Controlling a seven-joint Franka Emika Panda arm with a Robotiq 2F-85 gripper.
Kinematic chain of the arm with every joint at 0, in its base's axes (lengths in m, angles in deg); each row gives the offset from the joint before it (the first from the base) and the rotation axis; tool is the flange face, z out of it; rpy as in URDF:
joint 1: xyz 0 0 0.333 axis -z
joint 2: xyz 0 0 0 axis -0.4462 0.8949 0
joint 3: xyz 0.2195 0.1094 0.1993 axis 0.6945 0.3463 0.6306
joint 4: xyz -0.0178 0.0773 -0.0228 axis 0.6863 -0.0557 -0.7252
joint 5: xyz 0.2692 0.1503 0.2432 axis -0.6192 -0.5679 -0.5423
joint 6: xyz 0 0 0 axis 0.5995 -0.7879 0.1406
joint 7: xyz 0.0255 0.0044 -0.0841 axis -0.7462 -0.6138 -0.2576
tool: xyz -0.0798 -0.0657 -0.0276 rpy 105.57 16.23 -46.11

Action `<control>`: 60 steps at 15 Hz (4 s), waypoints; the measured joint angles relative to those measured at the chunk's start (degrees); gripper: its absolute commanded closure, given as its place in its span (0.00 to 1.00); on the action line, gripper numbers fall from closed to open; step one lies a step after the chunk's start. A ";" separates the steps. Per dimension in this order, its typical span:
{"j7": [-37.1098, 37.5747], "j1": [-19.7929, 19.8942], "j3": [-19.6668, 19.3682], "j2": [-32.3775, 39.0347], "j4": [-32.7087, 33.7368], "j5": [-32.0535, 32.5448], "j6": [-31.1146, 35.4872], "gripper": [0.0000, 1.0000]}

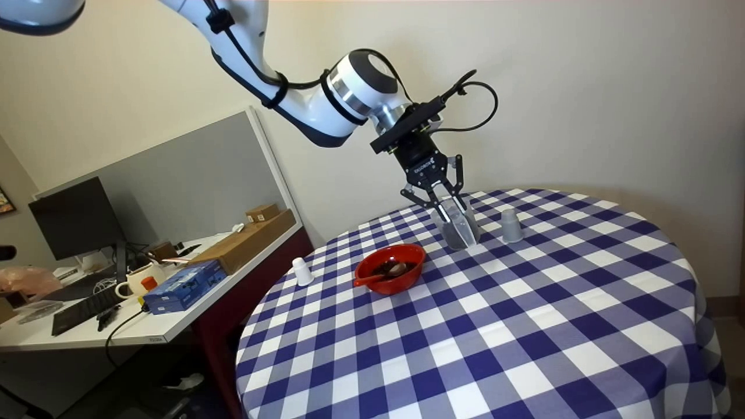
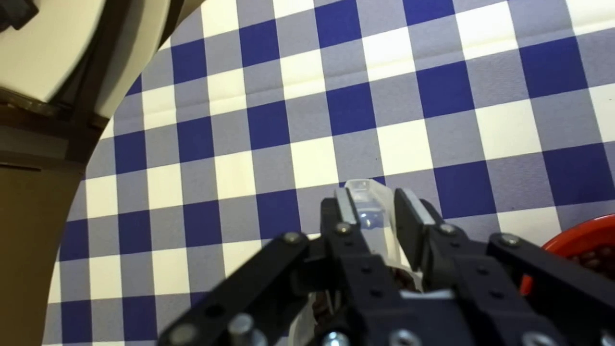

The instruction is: Pick up the plastic cup from the table, pour some of its contents in the orange bowl and put the cup back on the table.

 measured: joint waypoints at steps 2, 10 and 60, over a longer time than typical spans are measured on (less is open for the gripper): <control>0.00 -0.36 -0.01 -0.20 -0.09 1.42 0.00 0.88; 0.78 -3.16 -0.02 -1.64 -0.93 10.17 0.08 0.88; 27.54 -13.22 10.41 -11.09 -30.38 65.61 -13.95 0.88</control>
